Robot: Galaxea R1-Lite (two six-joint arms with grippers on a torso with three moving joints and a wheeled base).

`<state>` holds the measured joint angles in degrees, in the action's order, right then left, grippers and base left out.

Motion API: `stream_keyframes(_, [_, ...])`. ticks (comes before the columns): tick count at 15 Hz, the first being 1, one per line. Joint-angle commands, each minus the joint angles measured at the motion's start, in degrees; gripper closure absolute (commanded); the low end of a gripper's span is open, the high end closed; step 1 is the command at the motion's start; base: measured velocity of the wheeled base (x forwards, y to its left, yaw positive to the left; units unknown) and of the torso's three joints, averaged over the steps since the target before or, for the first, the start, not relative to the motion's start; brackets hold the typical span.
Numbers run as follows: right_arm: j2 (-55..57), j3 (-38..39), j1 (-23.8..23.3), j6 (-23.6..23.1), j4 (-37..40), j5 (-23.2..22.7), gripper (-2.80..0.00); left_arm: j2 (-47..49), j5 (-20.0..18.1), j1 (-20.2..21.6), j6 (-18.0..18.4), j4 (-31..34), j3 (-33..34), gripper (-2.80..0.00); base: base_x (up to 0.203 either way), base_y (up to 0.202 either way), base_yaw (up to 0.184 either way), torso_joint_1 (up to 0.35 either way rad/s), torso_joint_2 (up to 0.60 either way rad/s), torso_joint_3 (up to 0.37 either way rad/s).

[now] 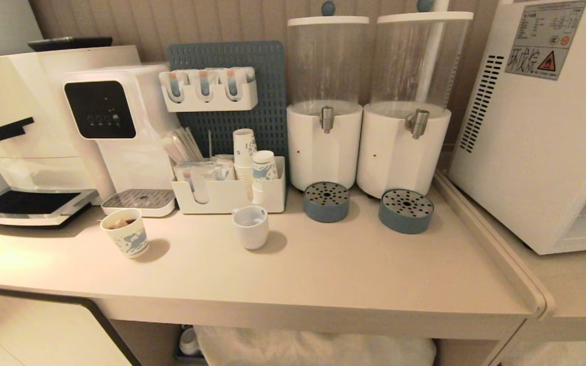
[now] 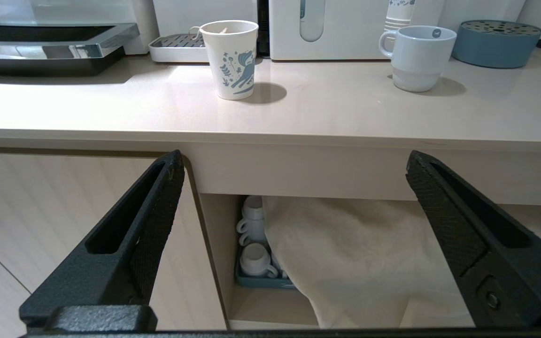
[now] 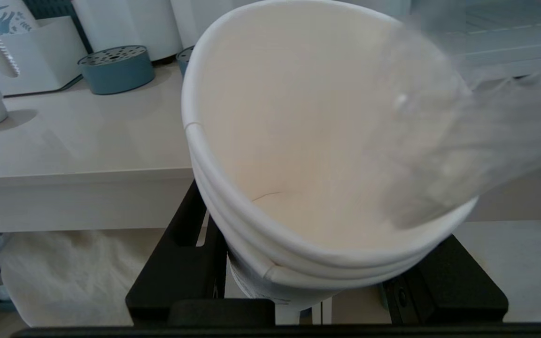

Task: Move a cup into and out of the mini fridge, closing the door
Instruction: Put the paper cup in the freezer

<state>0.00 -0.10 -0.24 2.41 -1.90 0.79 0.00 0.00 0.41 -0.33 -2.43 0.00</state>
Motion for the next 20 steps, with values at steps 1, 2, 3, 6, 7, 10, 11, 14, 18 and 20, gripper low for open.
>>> stream_keyframes(1, [0.00, 0.01, -0.02, -0.04, -0.09, 0.00, 0.00, 0.00, 0.00, 0.02, -0.11, -0.04, 1.05, -2.80, 0.000, 0.000, 0.000, 0.000, 0.00, 0.000])
stream_keyframes(2, [0.00, 0.01, -0.02, -0.04, -0.03, 0.00, 0.00, 0.00, 0.00, 0.02, -0.11, -0.04, 1.05, -2.80, 0.000, 0.000, 0.000, 0.000, 0.00, 0.000])
stream_keyframes(3, [0.00, 0.01, 0.04, -0.04, -0.03, 0.00, 0.00, 0.00, 0.00, 0.02, -0.11, -0.04, 1.05, -2.80, 0.000, 0.000, 0.000, 0.000, 0.00, 0.000])
stream_keyframes(6, [0.00, 0.01, -0.02, -0.11, -0.03, 0.00, 0.00, 0.00, 0.00, 0.02, -0.20, -0.04, 1.05, -2.80, -0.075, 0.000, 0.002, 0.001, 0.00, 0.000])
stream_keyframes(7, [0.00, 0.01, -0.02, -0.13, -0.03, 0.00, 0.00, 0.00, 0.00, 0.02, -0.20, -0.04, 1.05, -2.80, -0.187, 0.000, 0.002, 0.002, 0.00, -0.002])
stream_keyframes(10, [0.00, 0.01, -0.02, -0.13, -0.12, 0.00, 0.00, 0.00, 0.00, 0.02, -0.20, -0.03, 1.05, -2.80, -0.192, 0.000, 0.002, 0.002, 0.00, 0.003])
stream_keyframes(11, [0.00, 0.01, -0.02, -0.15, -0.05, 0.00, 0.00, 0.00, 0.00, 0.02, -0.20, -0.03, 1.05, -2.80, -0.125, 0.000, -0.003, -0.002, -0.01, 0.002])
stream_keyframes(14, [0.00, 0.01, -0.02, -0.22, -0.12, 0.00, 0.00, 0.00, 0.00, 0.02, -0.11, 0.05, 1.05, -2.80, 0.000, 0.000, 0.000, 0.000, 0.00, 0.000])
stream_keyframes(18, [0.00, 0.01, -0.02, -0.22, -0.12, 0.09, 0.00, 0.00, 0.00, 0.02, 0.50, -0.04, 1.05, -2.80, 0.002, -0.013, 0.004, 0.000, 0.00, 0.001])
stream_keyframes(20, [0.00, 0.01, -0.02, -0.13, -0.12, 0.09, 0.00, 0.00, 0.00, 0.02, 0.50, 0.05, 1.05, -2.80, 0.003, -0.114, 0.009, 0.005, 0.00, 0.002])
